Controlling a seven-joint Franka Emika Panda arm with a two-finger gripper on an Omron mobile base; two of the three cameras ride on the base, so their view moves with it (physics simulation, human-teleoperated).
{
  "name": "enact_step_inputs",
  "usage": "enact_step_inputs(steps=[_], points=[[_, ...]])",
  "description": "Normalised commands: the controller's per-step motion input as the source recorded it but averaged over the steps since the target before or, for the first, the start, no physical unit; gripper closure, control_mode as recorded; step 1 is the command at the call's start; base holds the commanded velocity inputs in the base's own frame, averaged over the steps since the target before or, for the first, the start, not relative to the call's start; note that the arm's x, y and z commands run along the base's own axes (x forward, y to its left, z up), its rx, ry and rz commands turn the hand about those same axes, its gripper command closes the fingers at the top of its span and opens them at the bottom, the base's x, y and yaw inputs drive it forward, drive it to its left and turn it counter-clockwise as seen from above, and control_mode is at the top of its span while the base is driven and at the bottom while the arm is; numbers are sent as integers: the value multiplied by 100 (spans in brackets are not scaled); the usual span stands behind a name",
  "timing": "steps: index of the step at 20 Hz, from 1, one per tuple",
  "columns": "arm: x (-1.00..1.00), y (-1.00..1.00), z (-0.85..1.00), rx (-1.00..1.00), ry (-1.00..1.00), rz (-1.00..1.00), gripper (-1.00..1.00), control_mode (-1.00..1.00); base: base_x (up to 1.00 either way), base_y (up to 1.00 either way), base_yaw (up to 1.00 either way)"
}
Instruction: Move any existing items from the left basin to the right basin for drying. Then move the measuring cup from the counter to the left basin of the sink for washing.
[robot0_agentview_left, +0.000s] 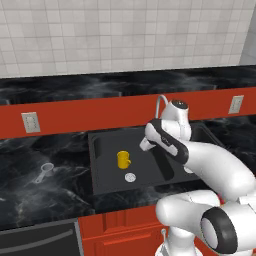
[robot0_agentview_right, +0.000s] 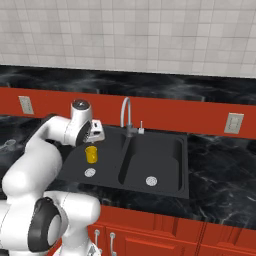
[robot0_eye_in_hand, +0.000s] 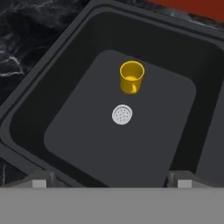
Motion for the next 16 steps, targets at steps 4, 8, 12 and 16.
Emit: enact_step_inputs(steps=[4,8,12,16], points=[[54,-8,-13,0,1,4,-100,-100,0,0,0],[48,-7,-17,0,1,4,-100,-100,0,0,0],[45,0,-28,0,3,3,-100,-100,0,0,0],[38,0,-29,0,4,3,-100,-100,0,0,0]])
